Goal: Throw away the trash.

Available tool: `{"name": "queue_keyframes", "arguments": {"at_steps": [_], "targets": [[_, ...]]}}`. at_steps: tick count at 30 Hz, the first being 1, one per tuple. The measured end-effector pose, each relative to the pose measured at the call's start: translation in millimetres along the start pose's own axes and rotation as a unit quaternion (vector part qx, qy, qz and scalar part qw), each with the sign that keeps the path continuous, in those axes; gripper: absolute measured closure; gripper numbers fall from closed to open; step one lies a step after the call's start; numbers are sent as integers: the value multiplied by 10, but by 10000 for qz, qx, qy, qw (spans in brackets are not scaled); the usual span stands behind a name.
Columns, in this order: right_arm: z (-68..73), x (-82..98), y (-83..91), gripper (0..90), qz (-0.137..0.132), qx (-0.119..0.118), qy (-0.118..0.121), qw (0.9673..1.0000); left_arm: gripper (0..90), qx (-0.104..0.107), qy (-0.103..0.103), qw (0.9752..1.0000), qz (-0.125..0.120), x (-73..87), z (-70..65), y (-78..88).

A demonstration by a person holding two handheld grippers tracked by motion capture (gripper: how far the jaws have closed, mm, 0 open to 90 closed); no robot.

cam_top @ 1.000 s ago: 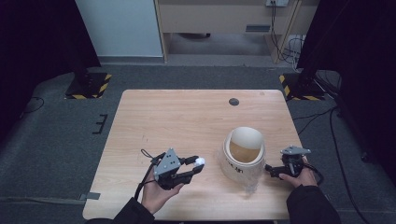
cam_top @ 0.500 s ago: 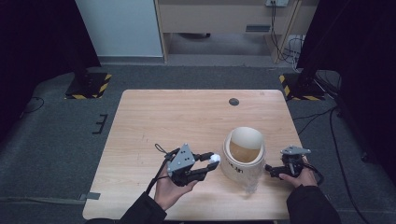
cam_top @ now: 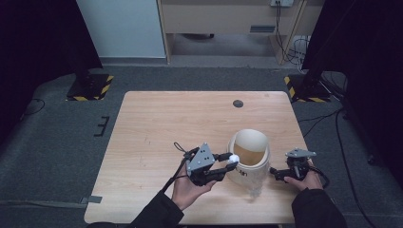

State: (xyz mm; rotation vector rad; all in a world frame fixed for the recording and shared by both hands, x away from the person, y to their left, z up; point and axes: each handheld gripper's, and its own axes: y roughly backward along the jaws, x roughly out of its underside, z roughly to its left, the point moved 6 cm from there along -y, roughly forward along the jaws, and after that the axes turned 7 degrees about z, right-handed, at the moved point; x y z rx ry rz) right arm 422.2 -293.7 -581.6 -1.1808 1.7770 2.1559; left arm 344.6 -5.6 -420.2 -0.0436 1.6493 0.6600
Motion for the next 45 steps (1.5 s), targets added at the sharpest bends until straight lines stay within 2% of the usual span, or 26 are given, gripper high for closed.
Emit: {"name": "queue_keyframes", "arguments": {"at_steps": [24,34,45], "targets": [[-2,0,-1,7,-5,3,11,10000,641,3,169,9998,121,-9,32,-359],[-1,-1,0,7,-3,-3,4,10000,641,13,150,9994,301,-3,17,-502],[-1,0,-1,8,-2,1,7,10000,635,-47,217,9988,437,22,62,-585]]}}
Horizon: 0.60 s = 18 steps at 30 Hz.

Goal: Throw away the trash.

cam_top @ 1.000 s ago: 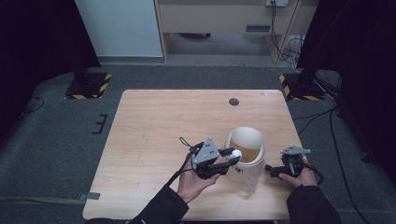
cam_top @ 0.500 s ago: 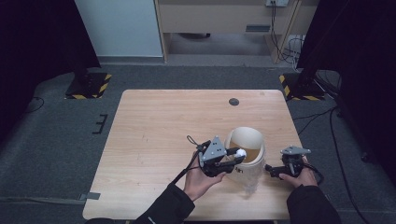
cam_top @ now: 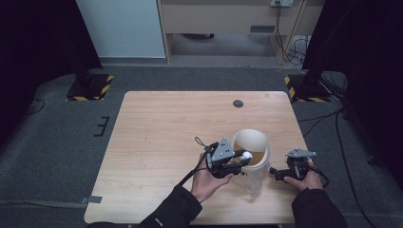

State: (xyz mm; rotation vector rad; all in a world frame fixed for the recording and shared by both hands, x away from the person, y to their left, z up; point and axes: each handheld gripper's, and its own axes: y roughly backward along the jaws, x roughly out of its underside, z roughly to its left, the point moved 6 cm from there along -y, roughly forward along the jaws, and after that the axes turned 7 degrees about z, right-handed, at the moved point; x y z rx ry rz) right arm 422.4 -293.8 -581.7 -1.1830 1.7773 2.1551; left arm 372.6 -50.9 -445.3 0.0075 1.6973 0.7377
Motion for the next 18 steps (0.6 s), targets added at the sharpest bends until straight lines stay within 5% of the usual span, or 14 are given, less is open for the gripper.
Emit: {"name": "queue_keyframes", "arguments": {"at_steps": [18], "targets": [[0,-1,0,8,-1,-3,-3,10000,515,102,11,9999,91,13,-33,-51]]}}
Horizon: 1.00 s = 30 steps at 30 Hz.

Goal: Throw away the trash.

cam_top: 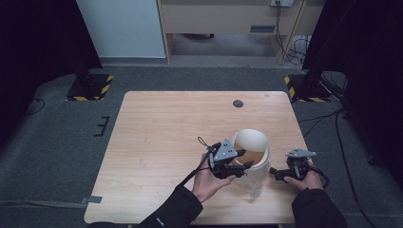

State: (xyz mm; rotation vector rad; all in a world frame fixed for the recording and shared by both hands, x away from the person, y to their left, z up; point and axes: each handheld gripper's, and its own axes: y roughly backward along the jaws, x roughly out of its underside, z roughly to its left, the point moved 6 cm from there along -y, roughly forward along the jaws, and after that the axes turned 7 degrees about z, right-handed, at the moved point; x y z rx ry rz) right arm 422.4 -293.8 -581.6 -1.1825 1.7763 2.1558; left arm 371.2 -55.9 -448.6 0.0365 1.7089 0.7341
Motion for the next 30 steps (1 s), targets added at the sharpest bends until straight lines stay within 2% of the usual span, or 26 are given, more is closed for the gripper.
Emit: {"name": "queue_keyframes", "arguments": {"at_steps": [7,15,21,30], "targets": [[1,0,0,8,-1,-3,0,10000,487,13,-132,9999,5,1,-55,120],[0,0,0,8,0,1,0,10000,447,16,-177,9998,-19,74,-61,310],[2,1,1,7,7,0,-9,10000,402,-101,-235,9996,98,238,-9,485],[0,2,1,8,11,1,5,10000,337,-350,-103,9989,288,549,172,713]]}}
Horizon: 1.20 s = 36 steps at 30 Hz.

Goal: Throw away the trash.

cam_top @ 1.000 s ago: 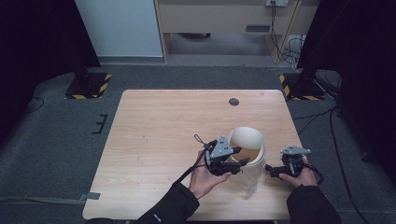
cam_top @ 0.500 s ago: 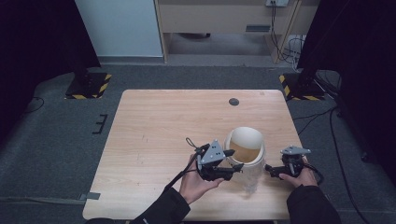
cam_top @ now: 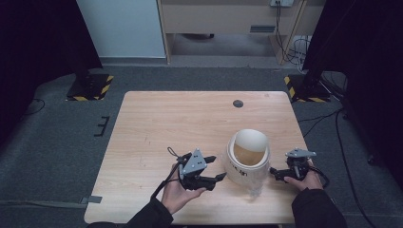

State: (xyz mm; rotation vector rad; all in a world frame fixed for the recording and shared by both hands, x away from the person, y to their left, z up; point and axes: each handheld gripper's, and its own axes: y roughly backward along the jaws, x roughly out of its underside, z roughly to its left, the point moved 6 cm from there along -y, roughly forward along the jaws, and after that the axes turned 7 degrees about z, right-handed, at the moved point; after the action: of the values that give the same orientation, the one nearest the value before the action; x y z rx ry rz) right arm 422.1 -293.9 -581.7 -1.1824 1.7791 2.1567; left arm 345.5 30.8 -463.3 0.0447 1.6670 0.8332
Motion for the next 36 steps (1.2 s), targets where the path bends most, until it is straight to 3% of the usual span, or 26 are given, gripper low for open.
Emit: {"name": "queue_keyframes", "arguments": {"at_steps": [6,12,20,27,31,36], "targets": [[0,0,0,8,0,1,1,10000,290,-183,153,9995,192,279,154,144],[-1,0,0,8,-2,4,8,10000,224,-399,514,9973,339,566,377,286],[1,0,0,8,1,-1,-1,10000,173,-606,846,9914,798,926,569,399],[0,0,0,8,0,0,0,10000,140,-866,1029,9827,1270,1172,796,446],[-1,0,0,8,-2,3,9,10000,136,-1141,1013,9752,1602,1303,943,466],[0,0,0,8,1,1,1,10000,127,-1468,1113,9672,1751,1382,1122,500]]}}
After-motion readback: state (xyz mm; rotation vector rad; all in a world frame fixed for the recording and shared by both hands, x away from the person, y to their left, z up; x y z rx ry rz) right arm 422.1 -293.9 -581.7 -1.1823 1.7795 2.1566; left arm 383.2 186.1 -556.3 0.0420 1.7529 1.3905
